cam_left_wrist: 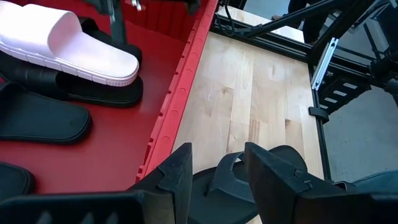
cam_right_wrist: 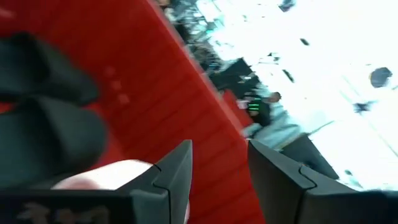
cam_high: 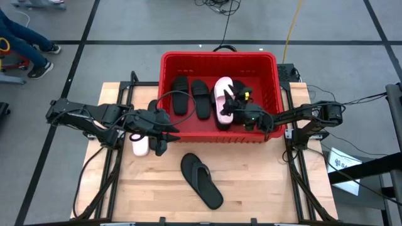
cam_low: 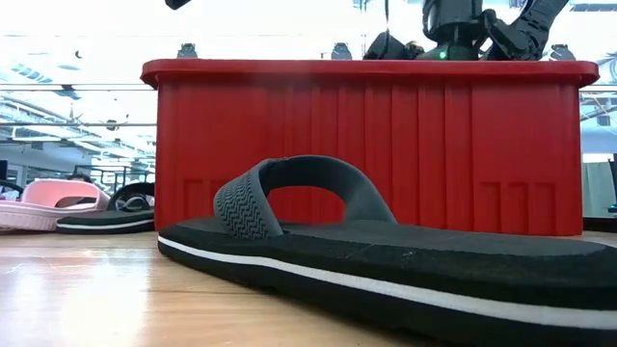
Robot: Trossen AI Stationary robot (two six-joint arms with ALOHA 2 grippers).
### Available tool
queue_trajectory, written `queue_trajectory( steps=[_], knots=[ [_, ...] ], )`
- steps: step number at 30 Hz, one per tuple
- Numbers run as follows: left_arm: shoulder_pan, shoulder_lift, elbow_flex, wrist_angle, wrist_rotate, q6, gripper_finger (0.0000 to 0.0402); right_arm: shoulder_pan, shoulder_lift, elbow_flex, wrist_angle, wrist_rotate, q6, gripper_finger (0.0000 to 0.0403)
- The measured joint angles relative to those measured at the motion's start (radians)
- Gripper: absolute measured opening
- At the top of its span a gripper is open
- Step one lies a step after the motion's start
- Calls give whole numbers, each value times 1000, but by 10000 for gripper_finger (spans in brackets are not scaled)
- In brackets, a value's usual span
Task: Pick and place slides into bin
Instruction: Adjust the red bin
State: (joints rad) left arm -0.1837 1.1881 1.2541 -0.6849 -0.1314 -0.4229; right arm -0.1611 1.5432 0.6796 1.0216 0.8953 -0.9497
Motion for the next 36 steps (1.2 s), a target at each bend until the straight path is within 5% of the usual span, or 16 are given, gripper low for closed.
queue_trajectory(
  steps=[11,16,22,36],
  knots=[
    [0,0,0,-2,0,0,141,44,-205,13,61,49,-129,144],
    [0,0,0,-3,0,0,141,128,-366,25,-152,72,-83,144],
    [0,0,0,-3,0,0,141,269,-511,70,-573,93,177,144],
    [0,0,0,-17,0,0,141,626,-603,84,-1112,-384,690,127]
  ],
)
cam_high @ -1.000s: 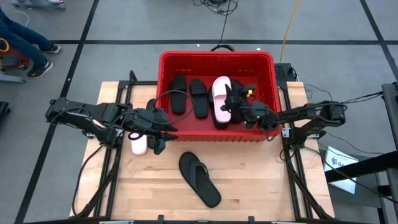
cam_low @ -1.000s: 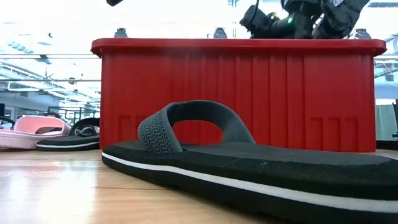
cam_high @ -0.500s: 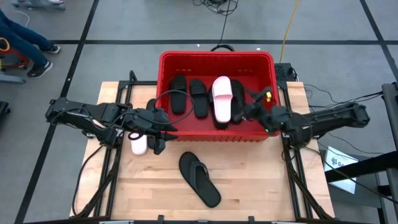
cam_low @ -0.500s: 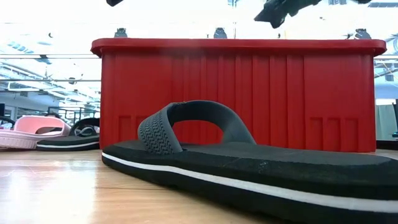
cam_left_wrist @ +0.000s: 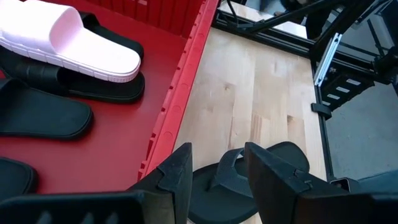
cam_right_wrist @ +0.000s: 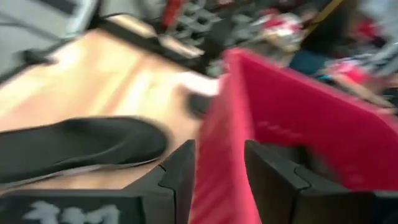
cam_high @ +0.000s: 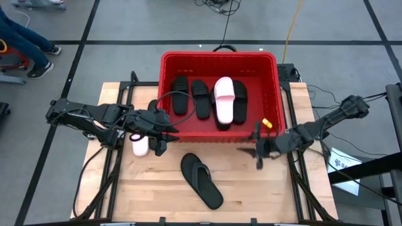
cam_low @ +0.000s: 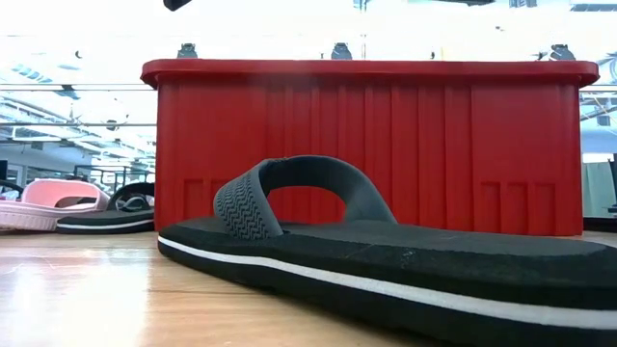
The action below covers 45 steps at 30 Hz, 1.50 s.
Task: Pick and place slides into bin
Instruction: Adjust the red bin
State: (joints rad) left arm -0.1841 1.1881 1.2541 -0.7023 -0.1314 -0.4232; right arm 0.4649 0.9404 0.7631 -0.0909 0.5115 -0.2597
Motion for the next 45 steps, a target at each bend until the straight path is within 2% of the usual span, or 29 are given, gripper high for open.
queue_trajectory(
  steps=[4,11,17,20,23,38,41,45],
  knots=[
    [0,0,0,-9,0,0,141,76,38,0,-62,-72,74,113],
    [0,0,0,-9,0,0,141,125,126,-1,-195,-55,246,64],
    [0,0,0,-9,0,0,141,124,186,-2,-263,164,337,7],
    [0,0,0,-9,0,-1,141,123,194,-2,-262,284,338,6],
    [0,0,0,-9,0,-1,141,102,194,-2,-268,355,339,6],
    [0,0,0,-23,-8,-7,141,-59,192,-2,-283,363,274,1],
    [0,0,0,-76,-9,-41,141,-59,185,-3,-259,315,271,1],
    [-13,-6,0,-247,-8,-120,141,-32,160,-3,-185,209,237,1]
  ],
)
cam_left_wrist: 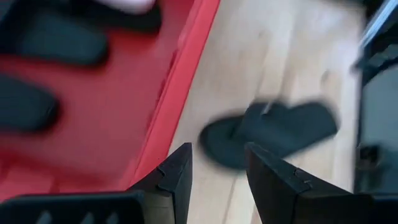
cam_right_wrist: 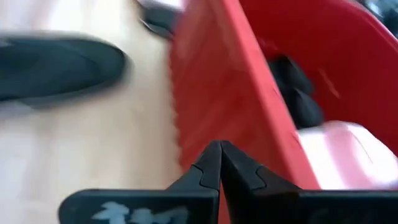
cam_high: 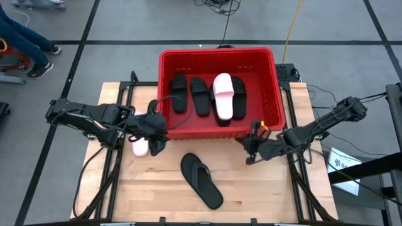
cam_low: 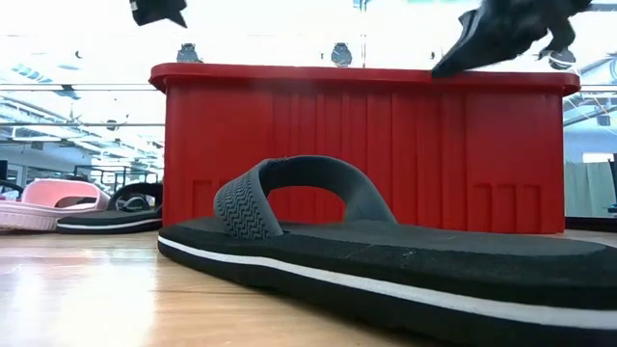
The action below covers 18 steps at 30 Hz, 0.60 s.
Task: Pick and place slides into bin
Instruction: Adjust the red bin, then stack the pink slide on top of the black slide in the red bin
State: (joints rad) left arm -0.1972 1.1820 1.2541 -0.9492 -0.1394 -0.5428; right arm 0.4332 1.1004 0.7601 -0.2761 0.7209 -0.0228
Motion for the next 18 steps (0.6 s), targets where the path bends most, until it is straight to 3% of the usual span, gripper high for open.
queue_trajectory(
  steps=[4,10,18],
  knots=[
    [-46,-2,0,-232,-5,-54,141,27,-48,0,72,-85,-23,1],
    [-155,2,-29,-521,-103,-195,141,60,-115,0,82,-94,-16,1],
    [-272,1,-166,-576,-200,-333,141,67,-192,0,84,-95,3,1]
  ],
)
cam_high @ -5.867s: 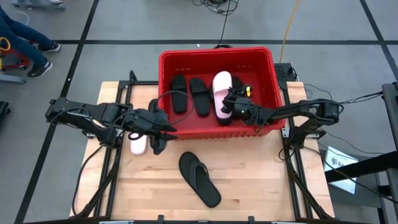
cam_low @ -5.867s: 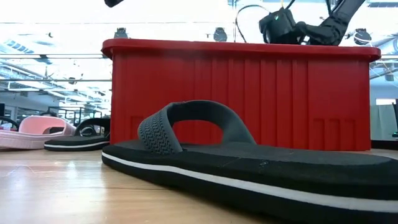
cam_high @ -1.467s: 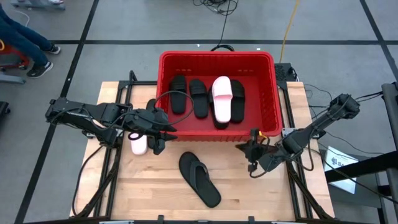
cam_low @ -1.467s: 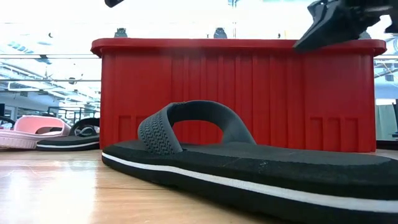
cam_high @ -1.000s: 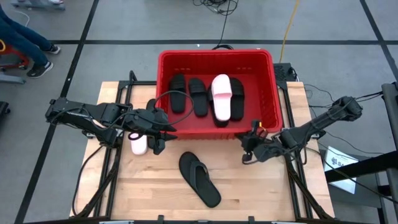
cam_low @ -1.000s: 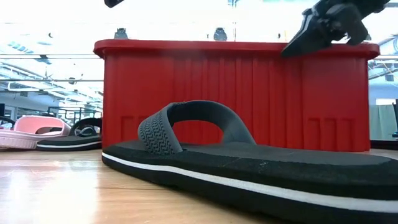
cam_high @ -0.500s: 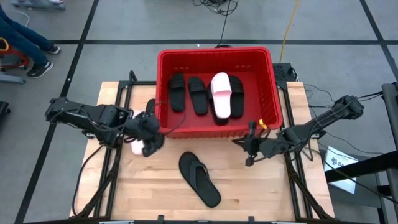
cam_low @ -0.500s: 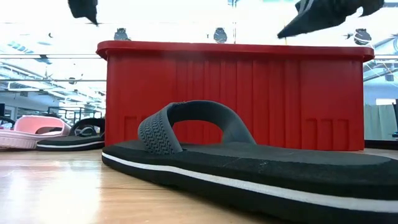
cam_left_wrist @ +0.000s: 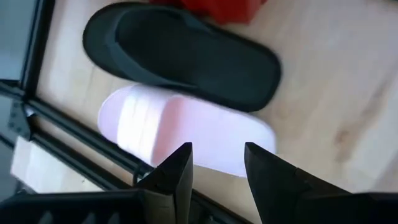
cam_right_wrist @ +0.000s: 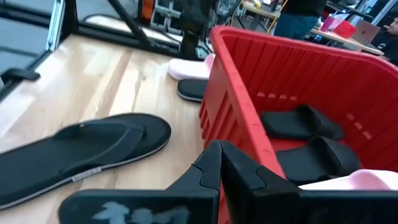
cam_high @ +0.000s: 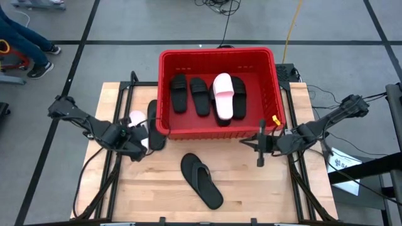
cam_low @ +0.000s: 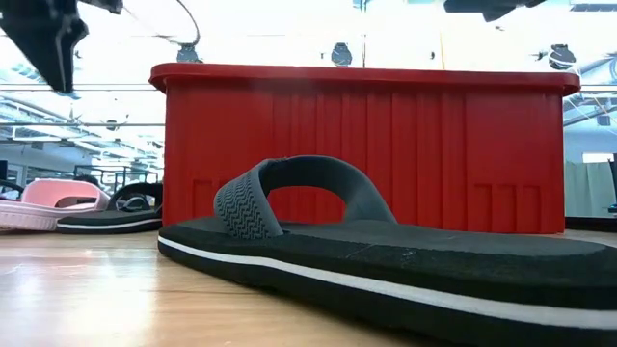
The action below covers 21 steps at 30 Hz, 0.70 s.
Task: Pick and place slides into bin
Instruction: Stack the pink slide on top of the black slide in the red bin
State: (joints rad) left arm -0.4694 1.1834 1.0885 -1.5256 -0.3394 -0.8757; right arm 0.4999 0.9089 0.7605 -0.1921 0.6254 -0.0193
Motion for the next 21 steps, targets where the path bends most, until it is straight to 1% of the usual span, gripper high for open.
queue_trajectory(
  steps=[5,9,11,16,21],
  knots=[
    [-13,0,-124,21,-9,-50,141,0,-59,0,0,-9,0,1],
    [-12,0,-204,40,-84,-139,141,0,-99,0,0,-26,-2,0],
    [-12,0,-234,43,-94,-157,141,0,-113,0,0,-27,-3,0],
    [-2,0,-287,44,-91,-181,141,0,-132,0,0,-26,-35,0],
    [29,0,-289,70,-110,-135,141,0,-141,0,0,-26,-57,0]
  ],
)
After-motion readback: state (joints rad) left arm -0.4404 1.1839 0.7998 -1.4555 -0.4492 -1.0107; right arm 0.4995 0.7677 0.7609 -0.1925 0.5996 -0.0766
